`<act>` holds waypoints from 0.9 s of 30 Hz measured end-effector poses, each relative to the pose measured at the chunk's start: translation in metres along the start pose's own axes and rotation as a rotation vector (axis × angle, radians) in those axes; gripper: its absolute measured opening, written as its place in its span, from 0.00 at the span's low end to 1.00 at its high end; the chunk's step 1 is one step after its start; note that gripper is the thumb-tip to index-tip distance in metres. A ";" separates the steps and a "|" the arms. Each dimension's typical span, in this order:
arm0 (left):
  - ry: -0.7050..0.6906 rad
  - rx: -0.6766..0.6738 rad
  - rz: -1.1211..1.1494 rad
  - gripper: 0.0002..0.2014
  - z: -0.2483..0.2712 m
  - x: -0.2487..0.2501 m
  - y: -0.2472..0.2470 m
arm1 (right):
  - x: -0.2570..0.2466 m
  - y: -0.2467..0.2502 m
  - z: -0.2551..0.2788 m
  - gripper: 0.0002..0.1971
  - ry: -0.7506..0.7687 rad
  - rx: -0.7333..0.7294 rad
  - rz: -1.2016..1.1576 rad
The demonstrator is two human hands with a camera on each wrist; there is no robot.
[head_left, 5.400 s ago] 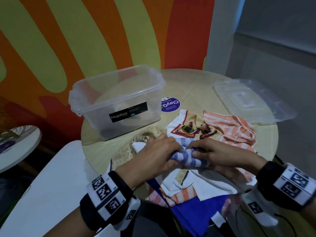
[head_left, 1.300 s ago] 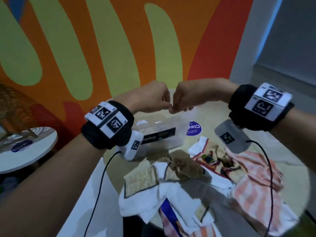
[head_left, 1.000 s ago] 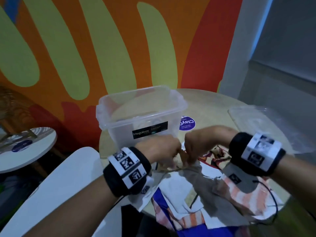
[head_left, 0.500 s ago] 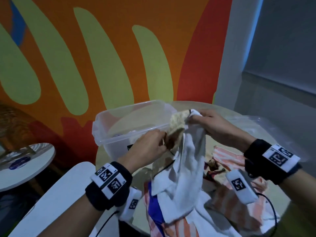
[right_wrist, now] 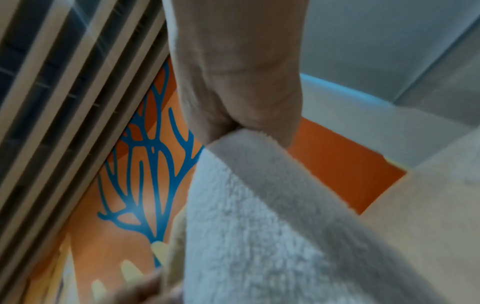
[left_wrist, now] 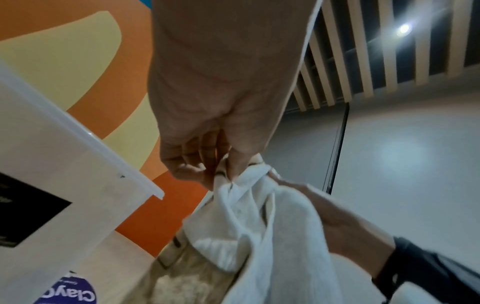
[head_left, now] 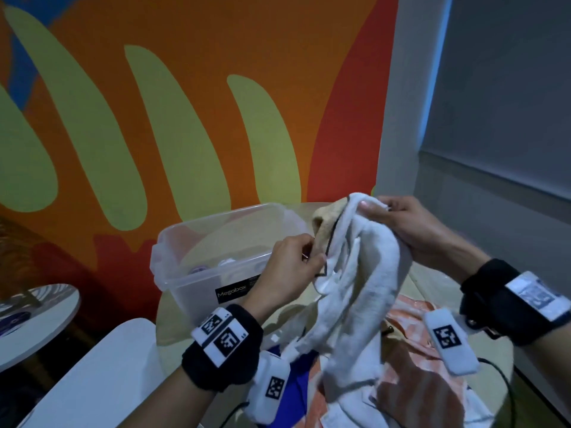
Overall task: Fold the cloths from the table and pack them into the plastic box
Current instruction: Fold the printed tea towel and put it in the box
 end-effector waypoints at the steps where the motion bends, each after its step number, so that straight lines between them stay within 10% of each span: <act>1: 0.007 0.009 0.024 0.08 -0.004 0.000 0.001 | 0.000 0.011 -0.004 0.16 0.020 0.045 0.047; 4: -0.043 0.027 0.054 0.09 -0.017 0.014 0.009 | 0.001 0.032 -0.008 0.07 0.161 0.171 0.470; 7: -0.096 -0.010 0.083 0.10 -0.029 0.032 0.006 | 0.003 0.015 0.005 0.31 0.266 -0.064 0.659; 11: -0.097 -0.023 0.171 0.07 -0.036 0.050 0.002 | 0.005 -0.008 0.014 0.06 0.333 -0.199 0.580; 14: -0.026 -0.167 0.212 0.16 -0.027 0.042 0.003 | -0.001 0.006 0.010 0.16 0.243 -0.055 0.460; 17: -0.035 -0.158 0.220 0.05 -0.022 0.033 0.005 | -0.010 0.021 0.009 0.27 0.242 0.041 0.399; 22: 0.111 -0.047 0.434 0.08 -0.038 0.044 0.005 | -0.015 0.025 0.007 0.12 0.244 -0.114 0.726; 25: 0.114 -0.051 0.465 0.08 -0.046 0.054 -0.006 | -0.013 0.020 0.014 0.36 0.185 -0.212 0.567; 27: 0.103 -0.062 0.451 0.08 -0.048 0.058 -0.015 | -0.012 0.008 0.021 0.32 0.189 -0.218 0.446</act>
Point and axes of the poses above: each hand's wrist, its own z-axis away from the middle knuckle, its own y-axis out of the back of the hand, x = y × z, the point moved 2 cm from there along -z, towards the middle knuckle, and after that the axes turned 7 degrees about x, right-handed, at the moved point
